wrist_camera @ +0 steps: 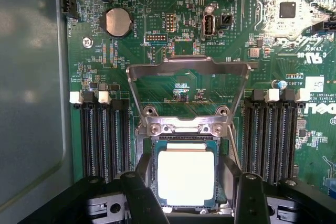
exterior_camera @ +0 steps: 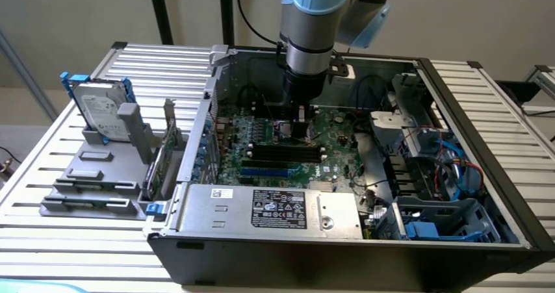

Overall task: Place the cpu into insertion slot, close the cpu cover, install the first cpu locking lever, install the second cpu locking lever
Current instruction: 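Place the cpu into insertion slot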

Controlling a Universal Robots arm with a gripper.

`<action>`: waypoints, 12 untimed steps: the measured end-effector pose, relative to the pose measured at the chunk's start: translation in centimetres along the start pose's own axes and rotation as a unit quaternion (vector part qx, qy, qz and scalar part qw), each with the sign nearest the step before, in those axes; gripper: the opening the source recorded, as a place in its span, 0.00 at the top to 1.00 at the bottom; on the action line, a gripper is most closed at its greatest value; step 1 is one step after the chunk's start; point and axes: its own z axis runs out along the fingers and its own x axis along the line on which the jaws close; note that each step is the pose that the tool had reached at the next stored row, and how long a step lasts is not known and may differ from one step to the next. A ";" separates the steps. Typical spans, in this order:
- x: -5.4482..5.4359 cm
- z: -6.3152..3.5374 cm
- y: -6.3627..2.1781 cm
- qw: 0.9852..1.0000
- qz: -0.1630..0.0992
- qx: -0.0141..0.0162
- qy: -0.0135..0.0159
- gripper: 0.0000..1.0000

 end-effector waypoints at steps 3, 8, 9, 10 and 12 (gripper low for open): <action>0.0 -0.31 0.00 1.000 0.000 0.000 0.000 0.38; 0.0 -1.26 -0.10 1.000 0.000 0.000 0.000 0.38; 0.0 -1.44 -0.19 1.000 0.000 0.000 0.000 0.38; 0.0 -1.60 -0.32 1.000 0.000 0.000 0.000 0.40; 0.0 -1.91 -0.70 1.000 0.000 0.000 0.000 0.52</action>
